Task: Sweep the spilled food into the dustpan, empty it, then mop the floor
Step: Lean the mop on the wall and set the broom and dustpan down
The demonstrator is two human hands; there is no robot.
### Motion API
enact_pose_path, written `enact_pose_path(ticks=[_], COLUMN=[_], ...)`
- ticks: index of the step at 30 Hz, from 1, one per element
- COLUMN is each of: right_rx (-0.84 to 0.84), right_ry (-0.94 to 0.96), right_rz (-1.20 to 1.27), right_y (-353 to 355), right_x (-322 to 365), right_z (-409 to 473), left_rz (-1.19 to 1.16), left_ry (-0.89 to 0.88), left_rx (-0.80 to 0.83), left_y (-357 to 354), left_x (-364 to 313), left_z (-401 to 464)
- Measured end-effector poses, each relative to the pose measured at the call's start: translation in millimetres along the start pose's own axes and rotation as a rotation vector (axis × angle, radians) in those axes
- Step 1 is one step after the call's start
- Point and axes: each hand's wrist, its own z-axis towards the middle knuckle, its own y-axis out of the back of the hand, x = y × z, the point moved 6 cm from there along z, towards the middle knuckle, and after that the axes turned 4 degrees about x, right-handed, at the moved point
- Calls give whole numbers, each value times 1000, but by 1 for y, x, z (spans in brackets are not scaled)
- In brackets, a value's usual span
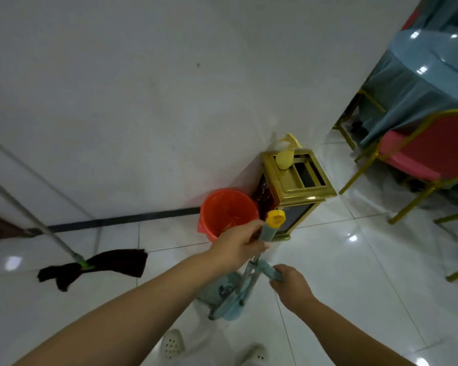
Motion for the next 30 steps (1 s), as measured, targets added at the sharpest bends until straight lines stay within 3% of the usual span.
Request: enact_pose_path(ticks=[7, 15, 30], right_rx=[34, 120, 171], right_ry=[81, 151, 302], right_rz=[32, 139, -24], right_y=[-36, -55, -25], right_x=[110, 192, 292], right_z=[24, 61, 200], left_rz=[109, 86, -3], left_ry=[-2, 9, 210], left_rx=[-97, -230, -519], left_y=[116, 199, 299], left_x=[28, 51, 113], left_z=[-50, -72, -12])
